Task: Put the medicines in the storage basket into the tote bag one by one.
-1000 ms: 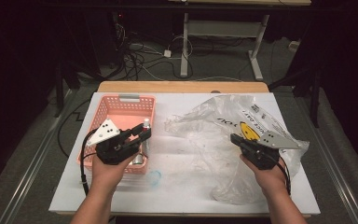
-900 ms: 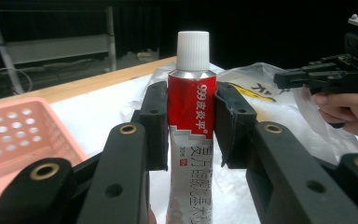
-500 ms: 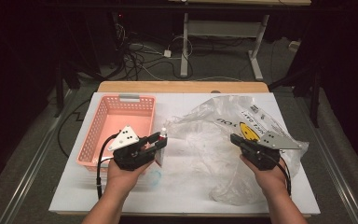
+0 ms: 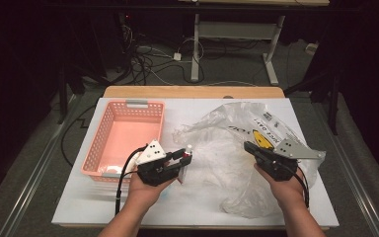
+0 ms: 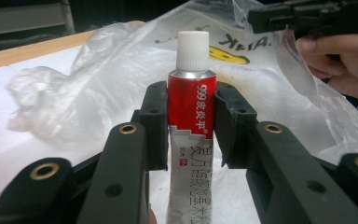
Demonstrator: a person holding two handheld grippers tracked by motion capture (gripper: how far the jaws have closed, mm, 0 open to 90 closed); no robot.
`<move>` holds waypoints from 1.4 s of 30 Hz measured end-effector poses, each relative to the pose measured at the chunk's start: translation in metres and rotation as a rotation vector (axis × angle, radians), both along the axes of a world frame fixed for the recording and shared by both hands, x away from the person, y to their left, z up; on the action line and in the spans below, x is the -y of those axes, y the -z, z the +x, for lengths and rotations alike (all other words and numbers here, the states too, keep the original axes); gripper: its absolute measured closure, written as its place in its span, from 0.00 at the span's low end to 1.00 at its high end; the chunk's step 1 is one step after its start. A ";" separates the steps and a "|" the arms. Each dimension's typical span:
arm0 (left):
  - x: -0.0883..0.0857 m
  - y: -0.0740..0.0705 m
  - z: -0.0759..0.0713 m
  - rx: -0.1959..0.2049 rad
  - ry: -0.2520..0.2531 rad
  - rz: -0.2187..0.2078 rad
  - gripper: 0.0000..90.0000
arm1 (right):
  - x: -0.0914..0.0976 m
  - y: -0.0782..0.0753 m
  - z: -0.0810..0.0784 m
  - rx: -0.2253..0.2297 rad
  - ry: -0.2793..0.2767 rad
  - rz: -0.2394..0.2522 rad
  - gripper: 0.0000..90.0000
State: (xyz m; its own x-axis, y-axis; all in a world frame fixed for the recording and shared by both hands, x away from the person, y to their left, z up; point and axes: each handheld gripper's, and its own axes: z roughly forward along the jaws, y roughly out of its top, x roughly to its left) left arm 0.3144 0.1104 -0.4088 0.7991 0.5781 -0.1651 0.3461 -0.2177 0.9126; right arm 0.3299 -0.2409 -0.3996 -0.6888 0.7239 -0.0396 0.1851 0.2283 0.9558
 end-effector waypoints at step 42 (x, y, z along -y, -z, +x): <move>0.094 0.021 0.058 -0.003 0.016 0.094 0.74 | 0.002 -0.010 0.004 0.029 -0.006 0.073 1.00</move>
